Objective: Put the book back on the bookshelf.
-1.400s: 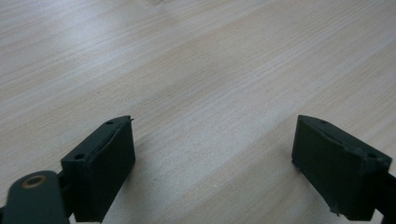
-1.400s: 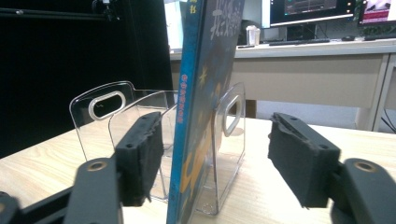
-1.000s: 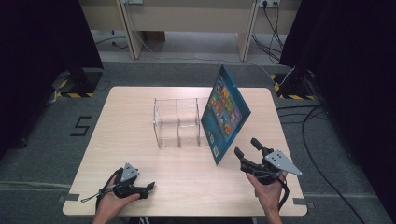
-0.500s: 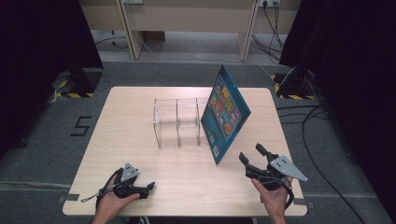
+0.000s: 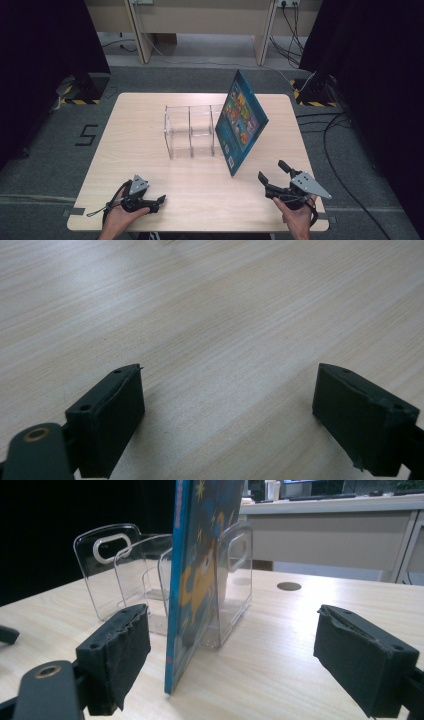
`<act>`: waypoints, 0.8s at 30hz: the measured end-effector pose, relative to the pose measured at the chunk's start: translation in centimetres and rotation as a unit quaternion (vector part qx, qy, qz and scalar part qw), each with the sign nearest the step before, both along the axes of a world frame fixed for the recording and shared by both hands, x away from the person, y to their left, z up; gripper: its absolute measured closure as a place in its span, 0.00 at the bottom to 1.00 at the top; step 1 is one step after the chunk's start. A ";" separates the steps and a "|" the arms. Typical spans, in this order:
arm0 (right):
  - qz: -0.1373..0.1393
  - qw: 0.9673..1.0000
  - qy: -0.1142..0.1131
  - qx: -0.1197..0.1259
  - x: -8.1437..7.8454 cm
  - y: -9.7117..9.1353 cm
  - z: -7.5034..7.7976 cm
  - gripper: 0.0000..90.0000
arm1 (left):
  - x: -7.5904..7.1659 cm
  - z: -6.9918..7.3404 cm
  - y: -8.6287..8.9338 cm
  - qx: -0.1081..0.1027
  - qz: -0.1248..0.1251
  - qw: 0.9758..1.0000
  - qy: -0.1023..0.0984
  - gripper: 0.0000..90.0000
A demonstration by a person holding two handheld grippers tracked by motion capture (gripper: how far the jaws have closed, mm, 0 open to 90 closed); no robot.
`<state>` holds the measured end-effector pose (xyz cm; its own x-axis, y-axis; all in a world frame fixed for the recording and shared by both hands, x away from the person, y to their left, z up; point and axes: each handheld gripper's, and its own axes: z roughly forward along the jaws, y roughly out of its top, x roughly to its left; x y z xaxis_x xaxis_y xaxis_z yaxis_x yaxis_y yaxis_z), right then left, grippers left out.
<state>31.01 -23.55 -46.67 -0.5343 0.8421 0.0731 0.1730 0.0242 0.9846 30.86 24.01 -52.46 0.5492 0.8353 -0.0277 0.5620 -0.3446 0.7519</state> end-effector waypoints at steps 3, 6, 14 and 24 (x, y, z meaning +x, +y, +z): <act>-0.001 1.000 0.002 -0.003 -0.1 -0.1 -0.2 0.17 | 0.0 0.0 0.0 0.000 0.000 1.000 0.000 0.14; 0.001 1.000 0.008 -0.005 -0.3 -0.3 -0.7 0.17 | 0.0 0.0 0.0 0.000 0.000 1.000 0.000 0.14; 0.001 1.000 0.023 -0.010 -0.7 -0.5 -1.3 0.17 | 0.0 0.0 0.0 0.000 0.000 1.000 0.000 0.14; 0.005 0.999 0.040 -0.019 -1.1 -0.7 -2.1 0.17 | 0.0 0.0 0.0 0.000 0.000 1.000 0.000 0.14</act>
